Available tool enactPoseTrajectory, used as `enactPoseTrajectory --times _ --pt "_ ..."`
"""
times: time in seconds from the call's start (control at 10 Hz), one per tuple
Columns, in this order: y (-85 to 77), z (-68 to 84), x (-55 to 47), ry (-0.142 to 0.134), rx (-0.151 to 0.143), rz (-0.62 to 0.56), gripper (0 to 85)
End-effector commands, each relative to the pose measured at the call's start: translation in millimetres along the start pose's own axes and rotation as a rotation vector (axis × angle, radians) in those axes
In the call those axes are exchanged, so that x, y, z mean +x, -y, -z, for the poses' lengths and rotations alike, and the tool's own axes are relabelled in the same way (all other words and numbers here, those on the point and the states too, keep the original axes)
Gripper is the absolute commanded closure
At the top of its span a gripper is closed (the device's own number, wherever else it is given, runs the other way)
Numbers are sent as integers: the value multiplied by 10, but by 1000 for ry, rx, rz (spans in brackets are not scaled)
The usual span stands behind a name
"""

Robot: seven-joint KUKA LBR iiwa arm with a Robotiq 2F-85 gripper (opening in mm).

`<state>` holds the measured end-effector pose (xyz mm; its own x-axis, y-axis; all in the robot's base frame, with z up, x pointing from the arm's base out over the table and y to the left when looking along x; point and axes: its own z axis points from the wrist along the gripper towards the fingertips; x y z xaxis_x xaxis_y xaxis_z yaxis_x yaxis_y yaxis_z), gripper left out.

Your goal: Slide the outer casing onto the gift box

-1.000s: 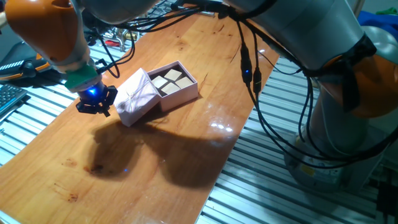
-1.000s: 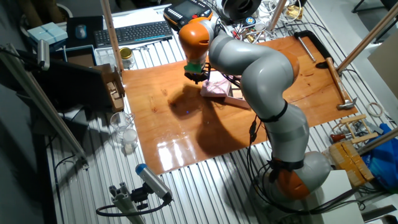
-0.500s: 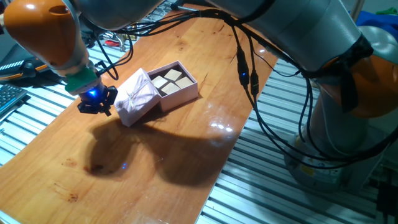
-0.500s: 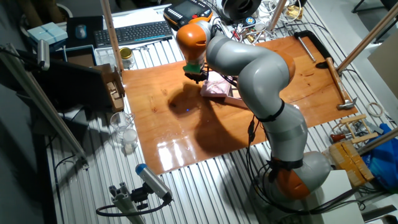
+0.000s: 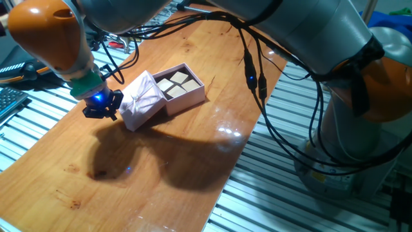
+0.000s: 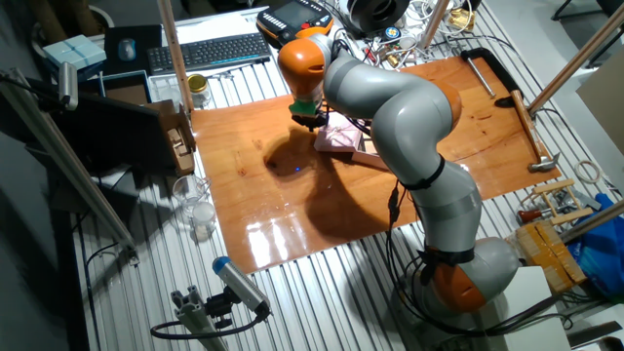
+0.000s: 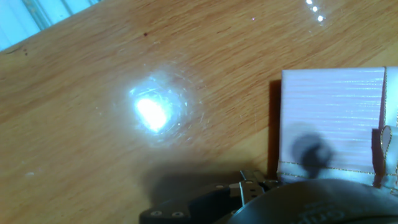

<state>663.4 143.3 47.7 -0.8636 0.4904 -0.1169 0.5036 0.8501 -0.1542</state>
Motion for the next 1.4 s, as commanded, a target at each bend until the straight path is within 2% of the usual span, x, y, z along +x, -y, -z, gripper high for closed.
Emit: enactPoseTrajectory --times 0.0,0.4,1.3 --pt "6 -5 -6 2 3 3 850" --pt "38 -32 -45 -2 6 17 850" --pt "126 -117 -53 14 31 49 850"
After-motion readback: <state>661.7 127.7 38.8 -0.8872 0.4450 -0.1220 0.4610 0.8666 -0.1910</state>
